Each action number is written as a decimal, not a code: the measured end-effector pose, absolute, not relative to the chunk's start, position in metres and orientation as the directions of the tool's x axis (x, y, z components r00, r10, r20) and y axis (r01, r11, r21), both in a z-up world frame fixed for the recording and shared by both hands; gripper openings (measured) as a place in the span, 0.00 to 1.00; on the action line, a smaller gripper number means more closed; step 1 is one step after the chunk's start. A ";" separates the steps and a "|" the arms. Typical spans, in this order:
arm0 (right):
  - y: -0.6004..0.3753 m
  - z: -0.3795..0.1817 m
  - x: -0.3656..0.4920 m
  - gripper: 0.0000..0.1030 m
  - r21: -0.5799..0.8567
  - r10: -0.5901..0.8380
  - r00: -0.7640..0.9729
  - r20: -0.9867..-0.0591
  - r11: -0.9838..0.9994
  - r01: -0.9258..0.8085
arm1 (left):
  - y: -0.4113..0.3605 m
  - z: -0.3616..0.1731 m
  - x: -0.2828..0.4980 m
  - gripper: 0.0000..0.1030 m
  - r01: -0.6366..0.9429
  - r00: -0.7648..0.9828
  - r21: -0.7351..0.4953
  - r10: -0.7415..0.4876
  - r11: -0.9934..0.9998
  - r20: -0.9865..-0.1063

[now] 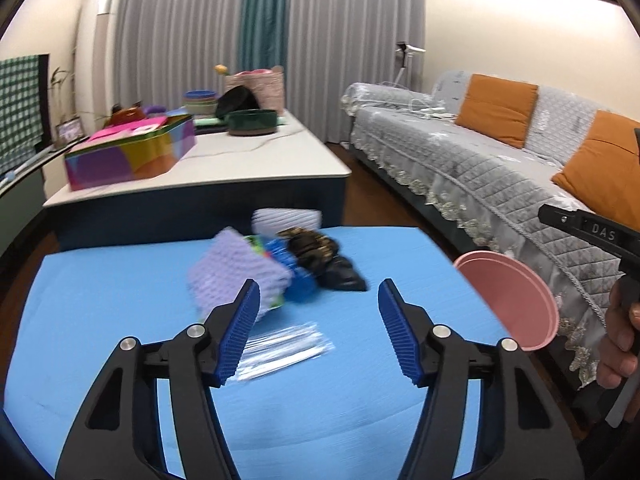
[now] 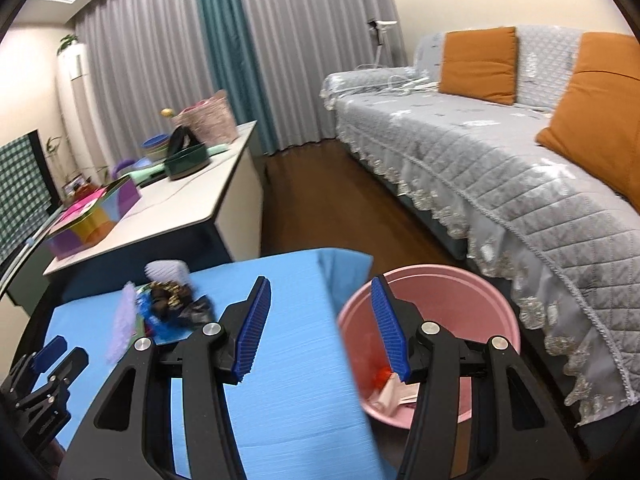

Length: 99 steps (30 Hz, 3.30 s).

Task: Collect trash
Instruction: 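Move both open tools back to the lavender foam net and clear sleeve, then grasp the lavender foam net with left tool while right tool grasps the black wrapper, then carry the foam net and black wrapper over the pink bin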

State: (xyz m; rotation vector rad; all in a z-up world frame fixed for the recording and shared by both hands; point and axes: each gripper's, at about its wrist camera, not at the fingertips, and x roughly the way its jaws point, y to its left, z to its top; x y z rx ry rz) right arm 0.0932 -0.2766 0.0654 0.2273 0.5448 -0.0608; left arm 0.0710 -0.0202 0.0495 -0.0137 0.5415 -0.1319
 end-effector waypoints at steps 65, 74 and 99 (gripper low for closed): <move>-0.131 -0.033 0.209 0.09 0.168 0.249 0.646 -0.721 0.968 -0.185 | 0.040 -0.018 0.149 0.16 -0.065 0.752 -0.142 -0.045 0.988 -0.657; -0.147 -0.007 0.176 0.06 0.167 0.234 0.694 -0.681 0.972 -0.165 | 0.031 0.004 0.127 0.15 -0.033 0.788 -0.138 -0.059 0.990 -0.613; -0.205 0.053 0.092 0.06 0.148 0.165 0.800 -0.577 0.984 -0.096 | -0.010 0.035 0.084 0.15 0.088 0.815 -0.132 -0.148 0.987 -0.561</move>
